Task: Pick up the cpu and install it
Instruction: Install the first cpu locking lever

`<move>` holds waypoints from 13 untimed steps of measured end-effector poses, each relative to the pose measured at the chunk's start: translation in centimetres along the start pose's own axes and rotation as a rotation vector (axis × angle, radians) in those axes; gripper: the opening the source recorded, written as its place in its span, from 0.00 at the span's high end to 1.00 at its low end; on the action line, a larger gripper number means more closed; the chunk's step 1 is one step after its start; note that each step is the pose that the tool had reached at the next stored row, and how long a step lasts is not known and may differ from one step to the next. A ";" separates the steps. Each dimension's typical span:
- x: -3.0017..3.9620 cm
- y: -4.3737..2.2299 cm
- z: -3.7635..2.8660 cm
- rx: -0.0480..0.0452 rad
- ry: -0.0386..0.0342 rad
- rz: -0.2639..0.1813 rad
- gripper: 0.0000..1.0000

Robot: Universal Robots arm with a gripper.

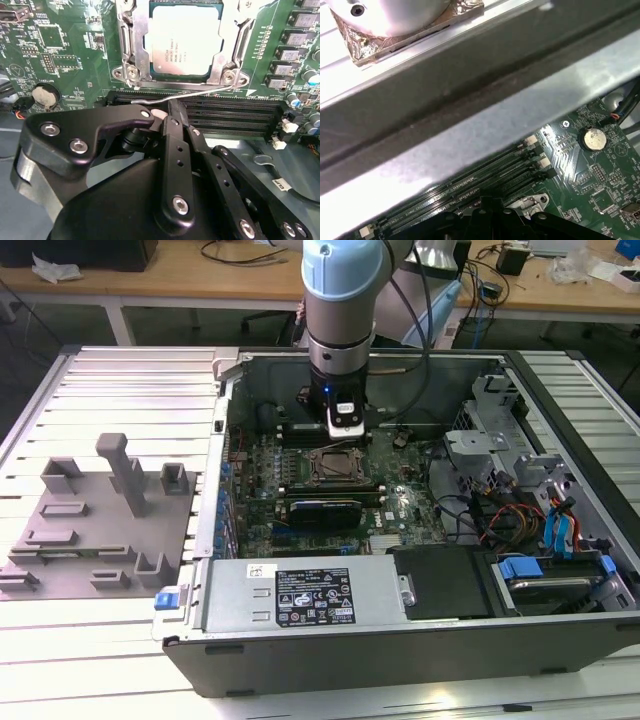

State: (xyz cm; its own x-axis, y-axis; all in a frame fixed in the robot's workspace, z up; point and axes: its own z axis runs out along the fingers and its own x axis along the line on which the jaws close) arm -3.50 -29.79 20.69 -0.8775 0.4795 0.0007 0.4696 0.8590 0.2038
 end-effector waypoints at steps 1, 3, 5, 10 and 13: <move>0.01 0.08 -0.32 -0.0002 -0.0001 0.000 0.89; 0.02 0.16 -0.63 -0.0002 -0.0001 0.000 0.89; 0.03 0.27 -0.99 -0.0002 -0.0001 0.000 0.89; 0.11 0.64 -2.05 -0.0001 0.0000 0.000 0.89; 0.11 0.65 -2.10 -0.0004 -0.0001 0.000 0.89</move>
State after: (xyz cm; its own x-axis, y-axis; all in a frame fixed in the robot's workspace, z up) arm -3.50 -29.56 22.88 -0.8775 0.4795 0.0006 0.4695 0.8590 0.2042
